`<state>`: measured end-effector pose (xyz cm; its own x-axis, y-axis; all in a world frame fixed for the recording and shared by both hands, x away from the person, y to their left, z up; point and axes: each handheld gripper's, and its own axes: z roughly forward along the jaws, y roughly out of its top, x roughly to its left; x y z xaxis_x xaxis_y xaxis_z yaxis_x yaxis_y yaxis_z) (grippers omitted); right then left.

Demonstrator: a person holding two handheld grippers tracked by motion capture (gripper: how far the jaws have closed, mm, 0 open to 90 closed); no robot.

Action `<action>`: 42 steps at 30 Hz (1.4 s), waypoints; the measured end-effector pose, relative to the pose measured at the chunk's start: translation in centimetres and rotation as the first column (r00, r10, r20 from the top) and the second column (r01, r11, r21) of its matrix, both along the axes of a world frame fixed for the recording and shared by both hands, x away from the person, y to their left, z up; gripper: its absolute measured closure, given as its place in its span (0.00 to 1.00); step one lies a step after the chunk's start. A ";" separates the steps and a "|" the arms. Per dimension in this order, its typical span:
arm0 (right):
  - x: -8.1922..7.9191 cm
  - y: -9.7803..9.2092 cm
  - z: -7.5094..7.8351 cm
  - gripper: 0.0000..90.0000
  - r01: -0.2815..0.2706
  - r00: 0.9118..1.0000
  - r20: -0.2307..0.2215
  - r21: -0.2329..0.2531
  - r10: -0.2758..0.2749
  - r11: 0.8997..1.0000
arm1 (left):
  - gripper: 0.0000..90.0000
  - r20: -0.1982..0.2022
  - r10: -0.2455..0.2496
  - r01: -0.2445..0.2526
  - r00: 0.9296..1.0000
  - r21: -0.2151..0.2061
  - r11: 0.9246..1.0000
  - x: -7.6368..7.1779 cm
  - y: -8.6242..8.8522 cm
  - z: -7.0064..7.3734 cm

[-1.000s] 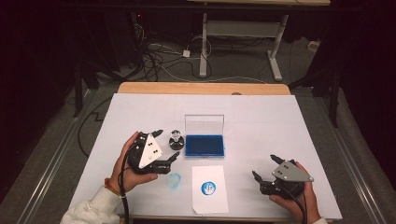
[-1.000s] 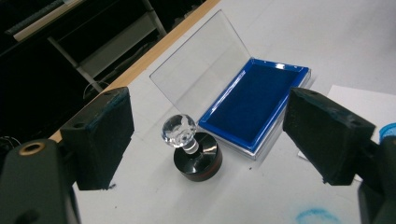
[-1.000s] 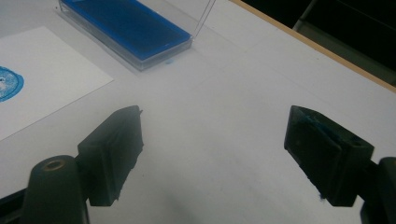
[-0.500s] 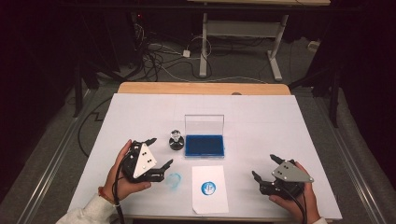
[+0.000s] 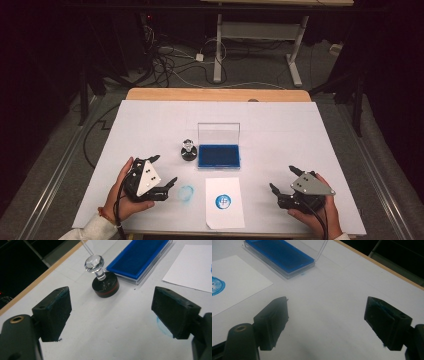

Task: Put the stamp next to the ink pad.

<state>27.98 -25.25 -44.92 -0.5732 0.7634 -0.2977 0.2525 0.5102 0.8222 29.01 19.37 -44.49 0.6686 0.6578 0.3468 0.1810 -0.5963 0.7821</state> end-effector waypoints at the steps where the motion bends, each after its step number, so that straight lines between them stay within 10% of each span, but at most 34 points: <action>1: 0.0 0.0 0.0 0.22 -0.001 1.000 0.001 -0.001 0.001 1.000 | 0.18 -0.003 0.008 -0.008 1.000 -0.005 1.000 0.0 0.2 -0.1; 20: -0.2 -0.5 -0.1 0.22 0.024 1.000 -0.001 -0.002 -0.024 1.000 | 0.18 -0.100 0.049 -0.047 0.994 0.026 0.999 -1.2 2.4 -2.7; 42: -0.4 -0.3 -0.1 0.21 0.015 1.000 0.008 -0.022 -0.014 1.000 | 0.18 -0.077 0.032 -0.031 0.997 0.013 0.999 -1.4 2.4 -2.4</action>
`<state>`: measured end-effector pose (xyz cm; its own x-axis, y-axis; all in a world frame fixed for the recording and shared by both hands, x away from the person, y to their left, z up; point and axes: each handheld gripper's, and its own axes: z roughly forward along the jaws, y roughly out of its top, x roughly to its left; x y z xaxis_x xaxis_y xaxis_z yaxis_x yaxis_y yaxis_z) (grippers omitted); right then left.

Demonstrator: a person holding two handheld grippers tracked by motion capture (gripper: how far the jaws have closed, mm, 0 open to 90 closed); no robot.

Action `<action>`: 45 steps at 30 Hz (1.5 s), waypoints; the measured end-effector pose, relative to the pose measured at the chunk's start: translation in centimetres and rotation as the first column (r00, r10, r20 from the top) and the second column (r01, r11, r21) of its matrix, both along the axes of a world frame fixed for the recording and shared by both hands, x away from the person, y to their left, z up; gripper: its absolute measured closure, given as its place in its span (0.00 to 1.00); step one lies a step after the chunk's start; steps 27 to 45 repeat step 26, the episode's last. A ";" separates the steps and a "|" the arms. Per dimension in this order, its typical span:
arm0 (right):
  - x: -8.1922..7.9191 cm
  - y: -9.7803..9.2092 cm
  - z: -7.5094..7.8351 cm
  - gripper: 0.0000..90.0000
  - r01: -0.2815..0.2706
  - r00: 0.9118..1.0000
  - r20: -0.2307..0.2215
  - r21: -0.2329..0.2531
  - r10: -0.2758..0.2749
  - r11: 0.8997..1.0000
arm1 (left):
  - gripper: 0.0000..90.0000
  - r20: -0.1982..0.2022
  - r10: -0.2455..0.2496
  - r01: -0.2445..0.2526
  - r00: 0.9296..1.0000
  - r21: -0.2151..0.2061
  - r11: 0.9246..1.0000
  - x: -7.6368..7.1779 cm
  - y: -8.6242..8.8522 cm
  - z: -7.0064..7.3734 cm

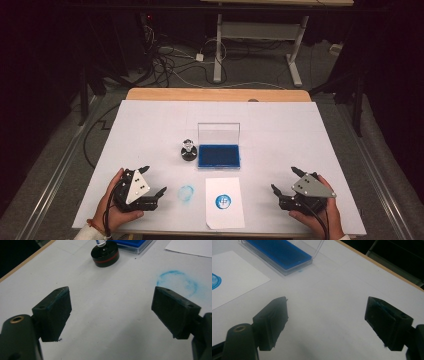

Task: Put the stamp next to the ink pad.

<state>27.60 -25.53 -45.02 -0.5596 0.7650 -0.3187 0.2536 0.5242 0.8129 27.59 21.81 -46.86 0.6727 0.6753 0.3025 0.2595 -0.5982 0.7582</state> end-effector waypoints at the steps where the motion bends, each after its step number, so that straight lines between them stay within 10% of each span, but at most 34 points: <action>1: 0.0 0.0 0.0 0.21 0.000 1.000 0.001 0.000 0.000 1.000 | 0.18 0.000 -0.001 0.001 1.000 0.004 1.000 0.0 0.0 0.0; 45: 0.2 -0.2 0.0 0.20 -0.001 1.000 -0.010 0.025 0.002 1.000 | 0.18 -0.015 0.009 -0.009 1.000 -0.020 1.000 0.5 0.0 0.1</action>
